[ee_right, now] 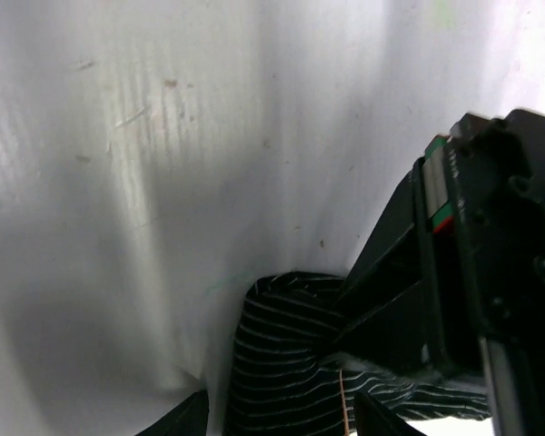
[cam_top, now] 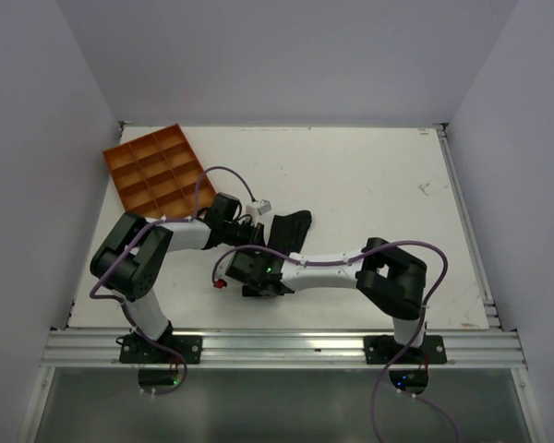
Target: Roll the underwear
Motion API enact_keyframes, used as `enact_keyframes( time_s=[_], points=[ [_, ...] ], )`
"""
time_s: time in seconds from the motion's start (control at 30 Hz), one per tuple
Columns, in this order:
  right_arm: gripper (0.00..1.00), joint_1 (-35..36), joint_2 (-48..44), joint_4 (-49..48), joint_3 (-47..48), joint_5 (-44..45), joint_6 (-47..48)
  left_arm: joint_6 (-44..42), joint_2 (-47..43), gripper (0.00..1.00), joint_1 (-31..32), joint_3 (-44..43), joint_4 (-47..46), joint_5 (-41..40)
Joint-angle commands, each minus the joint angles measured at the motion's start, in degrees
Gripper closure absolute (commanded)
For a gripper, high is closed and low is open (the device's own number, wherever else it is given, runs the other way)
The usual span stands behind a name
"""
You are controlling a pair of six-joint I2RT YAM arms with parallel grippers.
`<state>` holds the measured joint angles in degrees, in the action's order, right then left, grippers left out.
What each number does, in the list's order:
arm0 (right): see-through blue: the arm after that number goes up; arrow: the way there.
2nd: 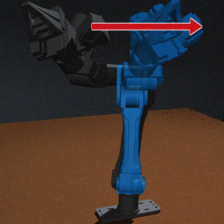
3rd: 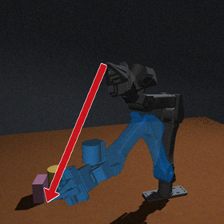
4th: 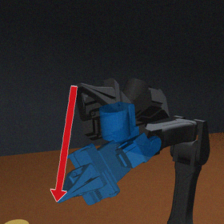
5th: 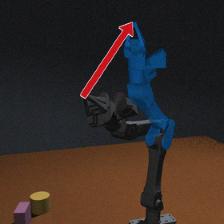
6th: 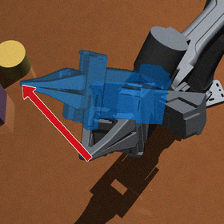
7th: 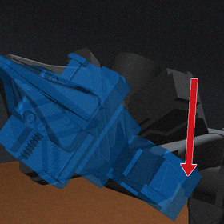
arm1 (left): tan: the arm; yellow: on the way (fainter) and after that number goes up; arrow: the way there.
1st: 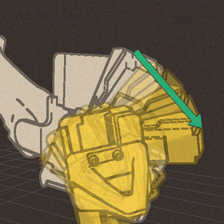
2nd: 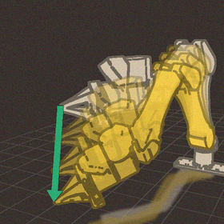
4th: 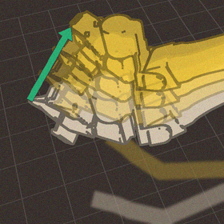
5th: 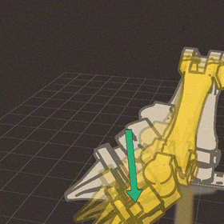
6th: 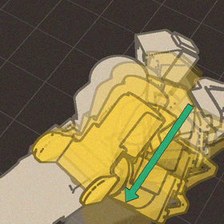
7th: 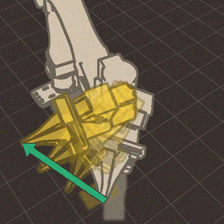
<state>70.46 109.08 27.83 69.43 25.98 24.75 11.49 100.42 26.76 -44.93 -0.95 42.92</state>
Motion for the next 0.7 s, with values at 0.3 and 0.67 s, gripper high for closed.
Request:
enact_keyframes(
  time_s=[0.3, 0.67],
  points=[
    [0.34, -2.0, 3.5, 1.6, 3.8, 3.4, -1.1, -2.9, 4.5, 1.00, 0.4, -0.2, 5.8, -5.9],
    [0.38, -2.4, 3.5, 4.2, 1.0, 6.8, -7.3, -3.0, 5.1, 1.00, 0.4, -0.4, 6.3, -5.7]
  ],
)
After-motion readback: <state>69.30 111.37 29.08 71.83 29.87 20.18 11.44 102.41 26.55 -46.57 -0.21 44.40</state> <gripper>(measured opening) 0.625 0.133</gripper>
